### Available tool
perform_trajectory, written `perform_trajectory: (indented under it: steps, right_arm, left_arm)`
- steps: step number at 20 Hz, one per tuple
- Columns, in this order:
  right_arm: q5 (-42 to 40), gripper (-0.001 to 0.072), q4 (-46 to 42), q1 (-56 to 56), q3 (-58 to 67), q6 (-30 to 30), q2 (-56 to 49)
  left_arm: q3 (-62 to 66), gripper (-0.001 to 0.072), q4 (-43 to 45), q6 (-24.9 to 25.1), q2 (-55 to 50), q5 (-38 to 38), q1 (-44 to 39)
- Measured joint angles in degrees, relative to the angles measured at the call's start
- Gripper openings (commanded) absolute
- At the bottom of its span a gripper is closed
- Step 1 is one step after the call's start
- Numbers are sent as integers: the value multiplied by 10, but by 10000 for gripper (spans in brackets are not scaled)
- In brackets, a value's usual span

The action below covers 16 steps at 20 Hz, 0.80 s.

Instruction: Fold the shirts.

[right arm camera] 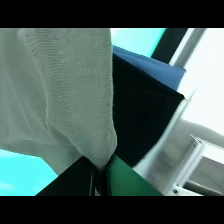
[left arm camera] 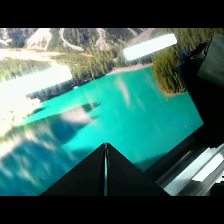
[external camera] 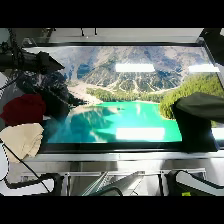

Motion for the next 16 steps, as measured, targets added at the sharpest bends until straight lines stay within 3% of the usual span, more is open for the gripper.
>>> perform_trajectory:
  steps: [2, 3, 4, 5, 9, 14, 15, 16]
  right_arm:
    - [-9, 24, -9, -6, -70, 0, 29]
    - [-17, 114, -12, -8, -108, 0, 42]
    - [-22, 443, -19, -9, -144, 0, 53]
    - [-25, 707, -28, -10, -182, 0, 63]
    - [-31, 708, -39, -12, -268, -19, 75]
    - [-59, 700, -10, -12, -283, -47, 75]
    - [-69, 634, 9, -12, -284, -52, 75]
    - [-83, 314, 35, -12, -285, -57, 75]
  left_arm:
    - [0, 17, 0, 2, -1, -2, -5]
    - [0, 17, 1, 5, -1, -4, -8]
    - [0, 18, 0, 5, -1, -5, -10]
    - [0, 17, 0, 6, -1, -7, -11]
    - [0, 17, 0, 6, -1, -10, -13]
    - [0, 17, 0, 8, -1, -6, -14]
    - [0, 17, 0, 8, -1, -5, -14]
    - [0, 17, 0, 8, -1, -4, -14]
